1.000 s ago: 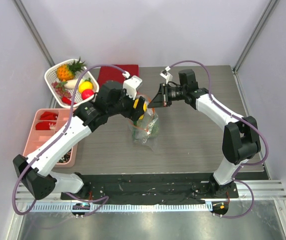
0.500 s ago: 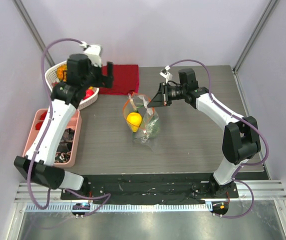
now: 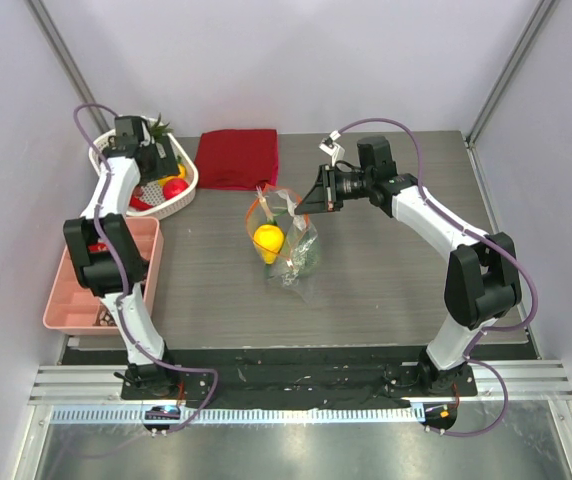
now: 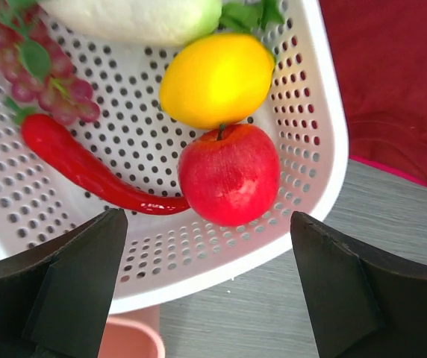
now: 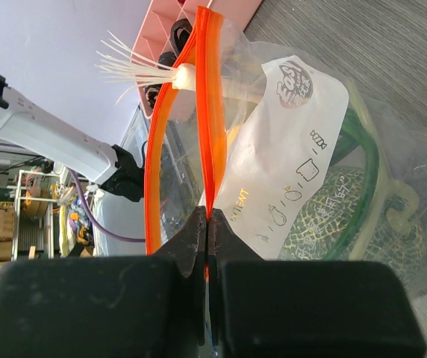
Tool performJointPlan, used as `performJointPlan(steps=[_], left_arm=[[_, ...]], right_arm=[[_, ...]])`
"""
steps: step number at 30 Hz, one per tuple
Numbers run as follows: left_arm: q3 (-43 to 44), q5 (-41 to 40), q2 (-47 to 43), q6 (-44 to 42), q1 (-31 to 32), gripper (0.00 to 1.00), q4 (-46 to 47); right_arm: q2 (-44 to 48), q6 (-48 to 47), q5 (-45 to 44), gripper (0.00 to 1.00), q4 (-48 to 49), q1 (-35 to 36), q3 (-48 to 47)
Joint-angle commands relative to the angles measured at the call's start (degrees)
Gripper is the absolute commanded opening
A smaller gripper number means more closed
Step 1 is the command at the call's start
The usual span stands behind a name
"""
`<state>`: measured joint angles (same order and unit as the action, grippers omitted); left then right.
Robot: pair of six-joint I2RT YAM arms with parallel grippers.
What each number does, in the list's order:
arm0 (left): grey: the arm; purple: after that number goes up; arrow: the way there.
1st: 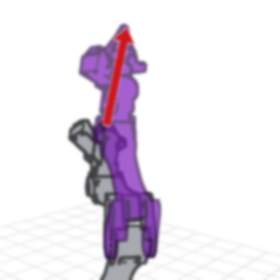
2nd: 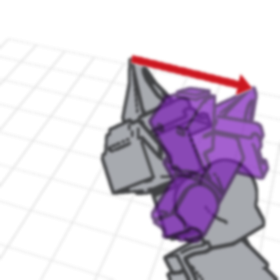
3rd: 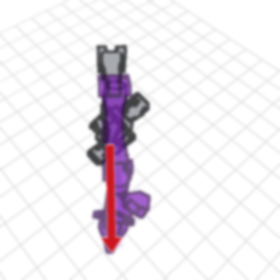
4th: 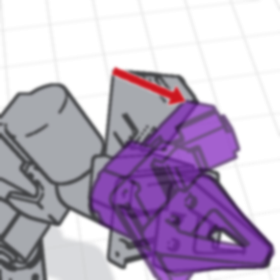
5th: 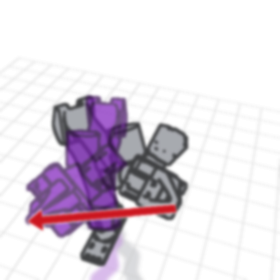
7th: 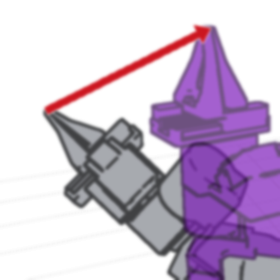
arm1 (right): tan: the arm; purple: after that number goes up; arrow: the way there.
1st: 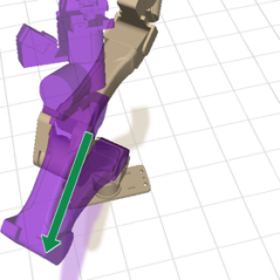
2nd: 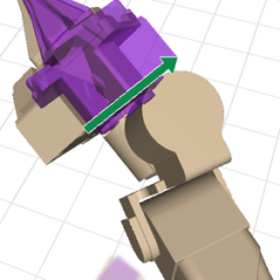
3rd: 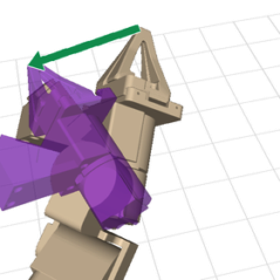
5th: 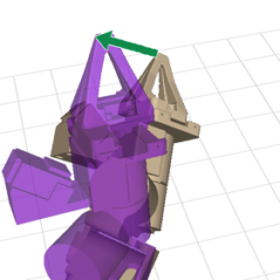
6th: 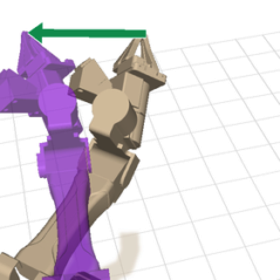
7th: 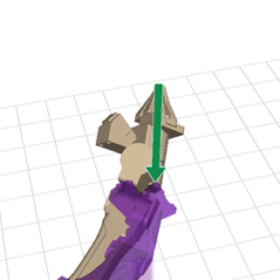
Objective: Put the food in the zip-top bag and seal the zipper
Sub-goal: Pick up the fake fruit from the bin.
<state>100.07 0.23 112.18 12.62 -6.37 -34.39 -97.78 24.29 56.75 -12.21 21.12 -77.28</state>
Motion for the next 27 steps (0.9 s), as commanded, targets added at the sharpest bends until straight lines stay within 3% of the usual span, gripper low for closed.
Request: performJointPlan(steps=[1,7,19,23,27], left_arm=[[3.11,1.00,3.21,3.02,0.57,0.94,2.93],[6.10,0.21,9.97,6.53,0.39,0.93,4.42],[1.79,1.79,10.95,10.84,-1.18,0.87,4.51],[2.32,3.37,7.54,11.72,-3.73,0.65,4.59],[1.97,4.34,-0.63,8.30,-3.91,0.55,6.61]], right_arm=[[1.01,-0.65,0.99,0.01,0.96,-0.21,-2.18],[0.74,-0.65,0.73,0.01,0.78,-0.21,-2.18],[0.04,-0.74,0.64,0.01,0.61,-0.29,-2.62],[0.31,-0.83,0.64,0.01,0.61,-0.21,-2.62],[0.13,-0.91,0.73,0.01,0.52,-0.21,-2.53]])
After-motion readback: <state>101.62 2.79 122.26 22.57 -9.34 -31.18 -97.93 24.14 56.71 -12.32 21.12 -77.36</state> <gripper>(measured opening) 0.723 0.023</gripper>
